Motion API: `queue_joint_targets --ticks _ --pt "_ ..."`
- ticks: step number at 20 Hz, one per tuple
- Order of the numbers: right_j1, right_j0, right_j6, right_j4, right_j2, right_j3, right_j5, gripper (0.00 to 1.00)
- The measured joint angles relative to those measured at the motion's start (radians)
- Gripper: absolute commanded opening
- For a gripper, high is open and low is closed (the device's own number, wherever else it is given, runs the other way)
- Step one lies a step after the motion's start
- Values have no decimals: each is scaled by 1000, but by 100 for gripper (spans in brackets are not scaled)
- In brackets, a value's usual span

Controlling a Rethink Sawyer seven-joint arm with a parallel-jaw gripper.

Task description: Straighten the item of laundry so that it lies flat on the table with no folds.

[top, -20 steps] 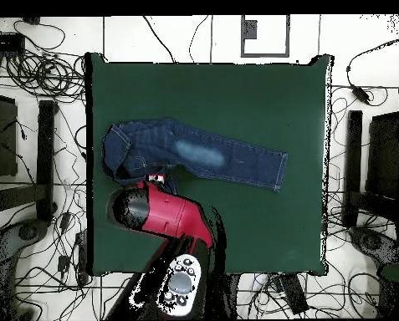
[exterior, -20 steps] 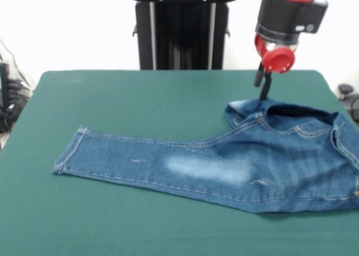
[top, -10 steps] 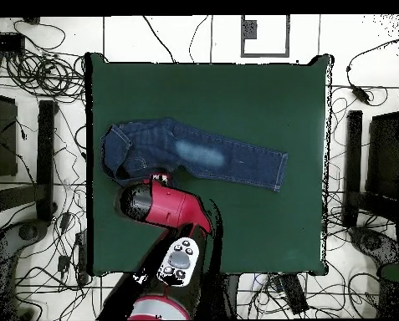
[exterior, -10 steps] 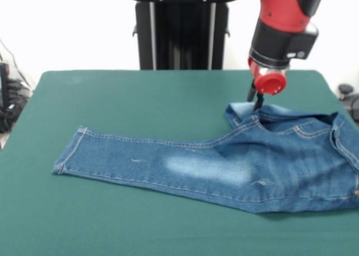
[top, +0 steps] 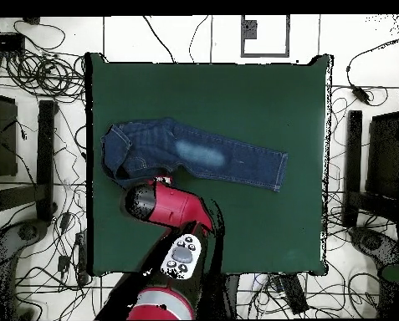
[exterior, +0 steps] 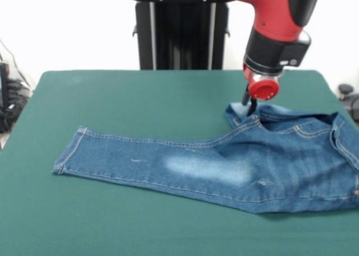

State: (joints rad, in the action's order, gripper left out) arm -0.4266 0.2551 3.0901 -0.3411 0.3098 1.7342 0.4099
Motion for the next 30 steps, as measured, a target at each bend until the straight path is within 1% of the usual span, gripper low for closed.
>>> queue_joint_targets --ticks 8,13,14,30 --pt "0 0 0 4 7 -2 0 100" --pt "5 17 0 36 45 -16 0 100" --pt "7 23 0 42 60 -20 0 0" --pt "7 24 0 46 87 -23 0 0"
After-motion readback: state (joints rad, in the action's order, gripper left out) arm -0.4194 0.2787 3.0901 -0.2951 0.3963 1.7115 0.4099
